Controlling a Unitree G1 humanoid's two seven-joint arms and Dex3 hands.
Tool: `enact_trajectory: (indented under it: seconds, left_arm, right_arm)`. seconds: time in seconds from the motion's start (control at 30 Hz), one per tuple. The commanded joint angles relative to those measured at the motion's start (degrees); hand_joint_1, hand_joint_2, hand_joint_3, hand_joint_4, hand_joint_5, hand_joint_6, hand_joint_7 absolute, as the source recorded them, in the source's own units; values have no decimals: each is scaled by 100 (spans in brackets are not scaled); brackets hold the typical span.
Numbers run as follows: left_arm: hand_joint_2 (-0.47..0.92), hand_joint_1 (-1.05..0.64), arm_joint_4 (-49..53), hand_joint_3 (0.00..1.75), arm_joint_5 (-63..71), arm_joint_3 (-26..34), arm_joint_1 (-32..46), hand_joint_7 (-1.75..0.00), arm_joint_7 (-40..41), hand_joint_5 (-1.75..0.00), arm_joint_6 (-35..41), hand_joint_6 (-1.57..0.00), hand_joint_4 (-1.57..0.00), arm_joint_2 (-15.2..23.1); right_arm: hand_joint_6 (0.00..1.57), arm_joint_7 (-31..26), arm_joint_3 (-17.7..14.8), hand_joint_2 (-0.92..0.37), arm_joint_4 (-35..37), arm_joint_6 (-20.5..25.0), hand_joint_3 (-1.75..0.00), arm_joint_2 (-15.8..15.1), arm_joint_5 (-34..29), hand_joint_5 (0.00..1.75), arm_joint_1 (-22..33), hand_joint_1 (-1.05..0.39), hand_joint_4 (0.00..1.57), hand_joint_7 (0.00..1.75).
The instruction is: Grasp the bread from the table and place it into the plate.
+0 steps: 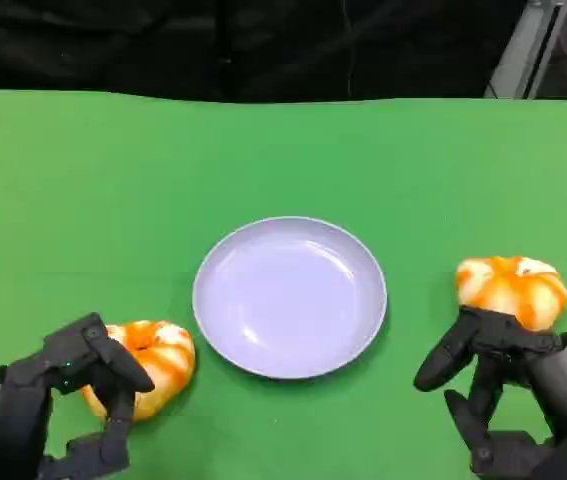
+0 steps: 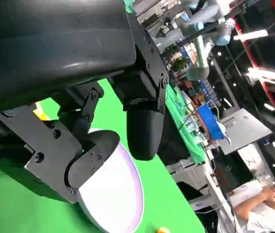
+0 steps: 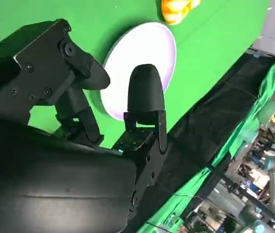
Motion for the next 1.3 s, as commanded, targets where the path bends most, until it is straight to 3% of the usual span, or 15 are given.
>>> enact_trajectory:
  seconds: [0.03,0.47,0.57,0.63,0.7,0.77,0.9,1.0,1.3]
  left_arm:
    - [43,-1,-65,129,45,23,16,-145,-28,-166,-23,-79,-85,89]
    - [46,0,29,123,181,91,-33,-140,103,-161,-130,-80,-85,53]
    - [51,-2,122,104,1097,235,-83,-85,612,-121,-311,-83,-74,85]
    - [64,-10,48,59,1778,303,-72,-46,960,-104,-229,-82,-65,138]
    - [79,-25,-198,22,2428,336,27,-20,1073,-91,178,-79,-53,240]
    - [85,-38,-491,8,2903,302,148,-6,915,-79,739,-67,-39,362]
    - [88,-51,-784,1,3418,115,219,0,707,-62,1448,-49,-29,573]
    - [89,-57,-868,1,3964,-97,121,0,669,-57,1904,-44,-28,755]
    - [92,-56,-786,1,5243,-929,-510,0,-19,-35,3308,-42,-35,1131]
  right_arm:
    - [74,-5,-26,-39,-4,-28,-119,-63,32,166,-9,8,81,132]
    - [72,-11,-9,-39,26,-45,-121,-57,39,165,-24,6,80,135]
    - [72,-23,-1,-38,40,-82,-122,-53,43,164,-20,7,80,135]
    - [72,-26,1,-38,40,-93,-122,-54,48,164,-12,8,81,135]
    - [72,-20,-1,-38,25,-86,-121,-54,55,164,0,7,81,134]
    - [72,-22,2,-38,14,-72,-120,-58,33,163,3,7,81,134]
    - [72,-30,15,-38,37,-88,-122,-58,15,163,-4,7,81,133]
    - [72,-26,32,-38,38,-58,-123,-40,25,163,-21,8,81,133]
    - [72,-38,51,-39,97,-47,-119,-44,3,165,-86,7,81,132]
